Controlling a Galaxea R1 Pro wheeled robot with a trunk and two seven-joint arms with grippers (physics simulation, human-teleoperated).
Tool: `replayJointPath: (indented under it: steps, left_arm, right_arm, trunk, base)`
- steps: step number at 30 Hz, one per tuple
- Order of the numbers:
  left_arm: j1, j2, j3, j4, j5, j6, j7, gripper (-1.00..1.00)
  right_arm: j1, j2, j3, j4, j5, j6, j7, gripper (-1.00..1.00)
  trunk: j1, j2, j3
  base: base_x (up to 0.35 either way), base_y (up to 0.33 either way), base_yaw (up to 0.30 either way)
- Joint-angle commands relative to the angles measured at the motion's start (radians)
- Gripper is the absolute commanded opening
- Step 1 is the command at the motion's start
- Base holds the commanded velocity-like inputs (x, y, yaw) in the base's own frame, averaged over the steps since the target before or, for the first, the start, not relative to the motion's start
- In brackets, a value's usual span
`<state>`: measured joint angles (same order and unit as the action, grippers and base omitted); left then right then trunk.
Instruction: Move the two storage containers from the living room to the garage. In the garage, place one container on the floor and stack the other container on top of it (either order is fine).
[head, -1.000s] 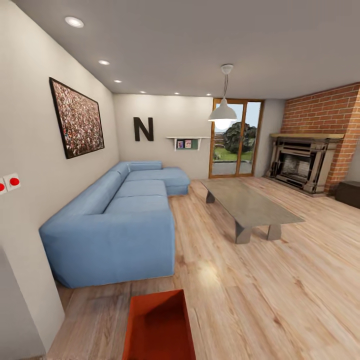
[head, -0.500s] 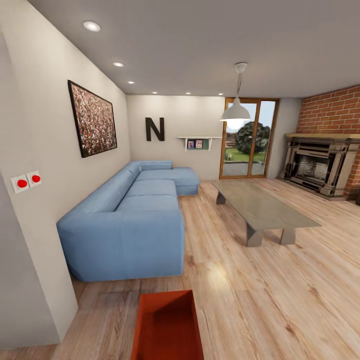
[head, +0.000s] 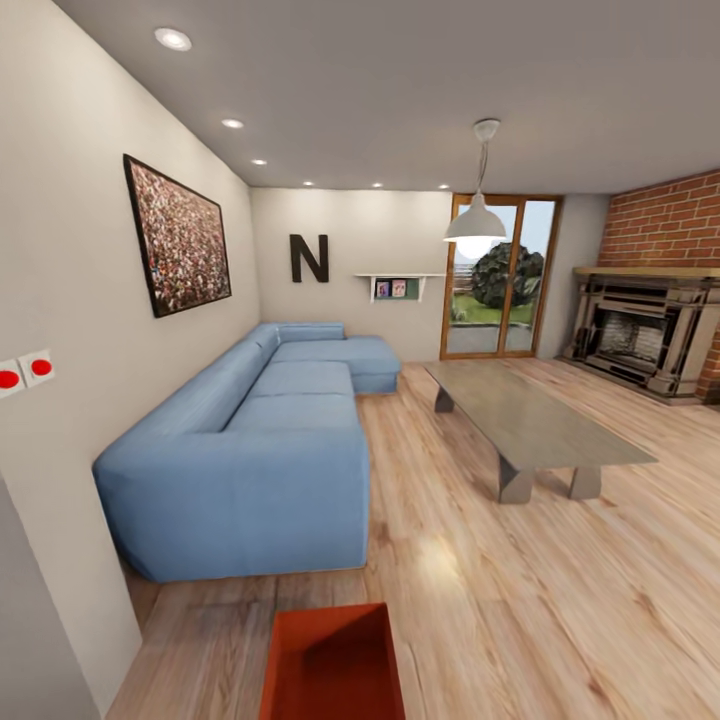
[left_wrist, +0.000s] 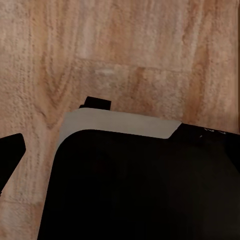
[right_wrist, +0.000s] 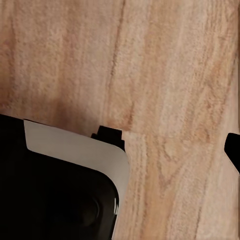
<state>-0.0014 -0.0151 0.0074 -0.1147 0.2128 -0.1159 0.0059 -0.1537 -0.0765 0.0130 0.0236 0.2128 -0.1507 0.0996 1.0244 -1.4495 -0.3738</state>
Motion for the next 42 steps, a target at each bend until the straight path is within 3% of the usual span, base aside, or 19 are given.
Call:
replayJointPath:
  steps: [1,17,42]
  left_arm:
    - [0.0,0.0,0.0,-0.001,0.005,-0.002,0.001,1.0]
    - [0.0,0.0,0.0,-0.002,0.005,-0.002,0.002,1.0]
    - [0.0,0.0,0.001,-0.002,0.005,-0.002,0.002,1.0]
  right_arm:
    - [-0.001,0.0,0.001,0.003,0.003,-0.005,0.002,1.0]
    - [-0.001,0.001,0.005,0.003,0.005,-0.001,0.002,1.0]
    - [-0.001,0.005,0.01,0.003,0.007,0.002,0.002,1.0]
  trunk:
    - [0.001,-0.001,-0.001]
    - [0.001,-0.001,-0.001]
    - [0.001,-0.001,-0.001]
  base:
    - [0.22,0.0,0.0]
    - [0.107,0.059,0.0]
    - [0.009,0.048,0.0]
